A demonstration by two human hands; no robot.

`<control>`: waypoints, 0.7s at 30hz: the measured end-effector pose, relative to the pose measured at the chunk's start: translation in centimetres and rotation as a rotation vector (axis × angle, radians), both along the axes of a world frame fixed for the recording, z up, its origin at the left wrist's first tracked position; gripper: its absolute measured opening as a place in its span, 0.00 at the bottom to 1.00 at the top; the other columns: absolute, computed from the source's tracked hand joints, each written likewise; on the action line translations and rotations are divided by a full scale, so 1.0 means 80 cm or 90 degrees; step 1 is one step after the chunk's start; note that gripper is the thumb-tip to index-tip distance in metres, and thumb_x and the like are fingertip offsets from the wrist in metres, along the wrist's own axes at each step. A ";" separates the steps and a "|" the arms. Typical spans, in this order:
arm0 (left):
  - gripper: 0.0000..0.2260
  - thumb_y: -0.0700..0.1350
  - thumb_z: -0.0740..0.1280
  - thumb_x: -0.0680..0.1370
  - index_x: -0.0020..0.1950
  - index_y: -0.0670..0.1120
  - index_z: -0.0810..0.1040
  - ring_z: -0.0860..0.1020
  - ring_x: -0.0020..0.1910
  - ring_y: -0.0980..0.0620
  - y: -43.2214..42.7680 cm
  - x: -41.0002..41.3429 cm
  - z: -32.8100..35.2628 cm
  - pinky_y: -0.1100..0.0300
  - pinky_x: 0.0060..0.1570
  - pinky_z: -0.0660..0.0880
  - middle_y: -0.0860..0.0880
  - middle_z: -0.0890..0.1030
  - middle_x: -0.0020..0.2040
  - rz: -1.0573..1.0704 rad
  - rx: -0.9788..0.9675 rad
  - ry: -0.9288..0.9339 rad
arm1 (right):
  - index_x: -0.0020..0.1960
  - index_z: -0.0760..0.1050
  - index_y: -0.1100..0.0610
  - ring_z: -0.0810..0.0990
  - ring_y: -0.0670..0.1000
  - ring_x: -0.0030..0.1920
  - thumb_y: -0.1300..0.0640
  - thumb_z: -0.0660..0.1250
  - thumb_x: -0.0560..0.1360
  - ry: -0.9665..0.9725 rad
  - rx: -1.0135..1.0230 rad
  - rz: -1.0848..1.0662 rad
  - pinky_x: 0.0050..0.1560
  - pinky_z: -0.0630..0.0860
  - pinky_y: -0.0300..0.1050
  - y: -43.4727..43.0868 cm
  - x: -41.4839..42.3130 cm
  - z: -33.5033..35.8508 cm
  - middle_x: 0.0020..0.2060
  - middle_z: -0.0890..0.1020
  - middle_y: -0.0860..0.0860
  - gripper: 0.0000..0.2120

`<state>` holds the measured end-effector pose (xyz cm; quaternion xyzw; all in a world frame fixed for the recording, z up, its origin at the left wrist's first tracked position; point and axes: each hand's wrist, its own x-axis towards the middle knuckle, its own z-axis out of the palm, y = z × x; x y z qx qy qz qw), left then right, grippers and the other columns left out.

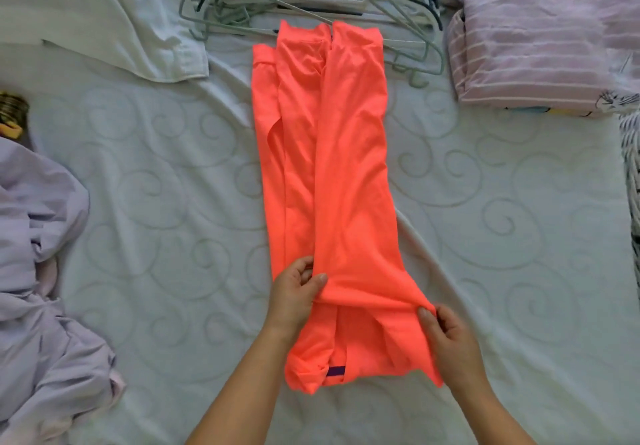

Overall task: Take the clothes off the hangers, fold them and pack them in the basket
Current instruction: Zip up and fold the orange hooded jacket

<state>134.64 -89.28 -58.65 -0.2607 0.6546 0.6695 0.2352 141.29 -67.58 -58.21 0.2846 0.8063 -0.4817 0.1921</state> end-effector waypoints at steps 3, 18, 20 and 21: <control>0.13 0.33 0.68 0.73 0.53 0.46 0.73 0.77 0.38 0.67 0.008 0.009 0.004 0.75 0.42 0.71 0.50 0.80 0.44 0.009 -0.092 0.043 | 0.34 0.73 0.60 0.70 0.45 0.29 0.50 0.65 0.75 -0.063 -0.003 0.065 0.29 0.63 0.37 0.006 0.010 -0.008 0.26 0.73 0.43 0.16; 0.27 0.52 0.73 0.57 0.51 0.39 0.80 0.82 0.41 0.55 -0.011 0.105 0.025 0.59 0.45 0.79 0.50 0.85 0.41 0.087 -0.069 -0.204 | 0.38 0.78 0.62 0.70 0.41 0.26 0.57 0.72 0.70 -0.209 -0.133 0.113 0.28 0.66 0.36 -0.036 -0.020 0.031 0.27 0.75 0.48 0.09; 0.30 0.56 0.74 0.54 0.51 0.41 0.81 0.81 0.41 0.63 -0.031 0.135 0.047 0.71 0.41 0.75 0.57 0.84 0.36 0.017 -0.057 -0.229 | 0.40 0.80 0.63 0.72 0.40 0.28 0.52 0.75 0.66 -0.277 -0.111 0.174 0.32 0.69 0.37 -0.023 0.005 0.052 0.28 0.78 0.48 0.14; 0.33 0.60 0.76 0.49 0.48 0.44 0.82 0.79 0.42 0.65 -0.042 0.146 0.058 0.75 0.39 0.73 0.59 0.83 0.36 -0.016 -0.037 -0.245 | 0.42 0.81 0.61 0.74 0.38 0.30 0.47 0.77 0.61 -0.311 -0.130 0.201 0.36 0.72 0.36 -0.018 0.011 0.067 0.29 0.80 0.48 0.20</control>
